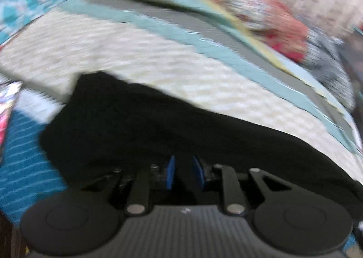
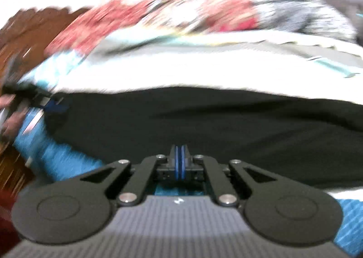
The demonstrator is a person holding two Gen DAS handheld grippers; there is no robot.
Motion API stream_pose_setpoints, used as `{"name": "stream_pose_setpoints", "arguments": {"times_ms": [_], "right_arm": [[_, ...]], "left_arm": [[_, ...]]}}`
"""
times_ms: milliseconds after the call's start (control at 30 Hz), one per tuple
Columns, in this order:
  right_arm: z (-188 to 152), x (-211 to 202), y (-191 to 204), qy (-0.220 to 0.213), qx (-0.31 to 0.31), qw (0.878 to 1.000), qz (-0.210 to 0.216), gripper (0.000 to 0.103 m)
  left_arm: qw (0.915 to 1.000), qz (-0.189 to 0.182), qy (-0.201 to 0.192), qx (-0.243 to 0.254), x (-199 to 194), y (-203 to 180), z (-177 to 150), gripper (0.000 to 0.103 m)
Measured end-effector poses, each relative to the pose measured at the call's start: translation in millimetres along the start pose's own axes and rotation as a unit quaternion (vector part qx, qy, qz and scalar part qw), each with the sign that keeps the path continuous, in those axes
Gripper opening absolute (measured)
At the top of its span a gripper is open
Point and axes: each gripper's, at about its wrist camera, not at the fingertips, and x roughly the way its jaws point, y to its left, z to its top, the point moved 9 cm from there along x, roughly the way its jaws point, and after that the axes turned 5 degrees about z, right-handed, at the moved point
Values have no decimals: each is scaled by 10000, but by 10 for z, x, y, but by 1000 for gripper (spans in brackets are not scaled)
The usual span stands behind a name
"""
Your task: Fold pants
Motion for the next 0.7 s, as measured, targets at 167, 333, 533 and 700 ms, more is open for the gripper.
{"name": "stream_pose_setpoints", "arguments": {"times_ms": [167, 333, 533, 700], "right_arm": [[32, 204, -579, -242, 918, 9928, -728, 7], [-381, 160, -938, 141, 1779, 9789, -997, 3], [-466, -662, -1184, -1219, 2580, 9543, -889, 23], [-638, -1444, -2098, -2622, 3593, 8747, -1925, 52]], "left_arm": [[9921, -647, 276, 1034, 118, -910, -293, 25], [9769, -776, 871, 1790, 374, -1378, -807, 25], [9697, -610, 979, 2155, 445, -1472, -964, 35], [9727, -683, 1057, 1950, 393, -1517, -871, 35]]}}
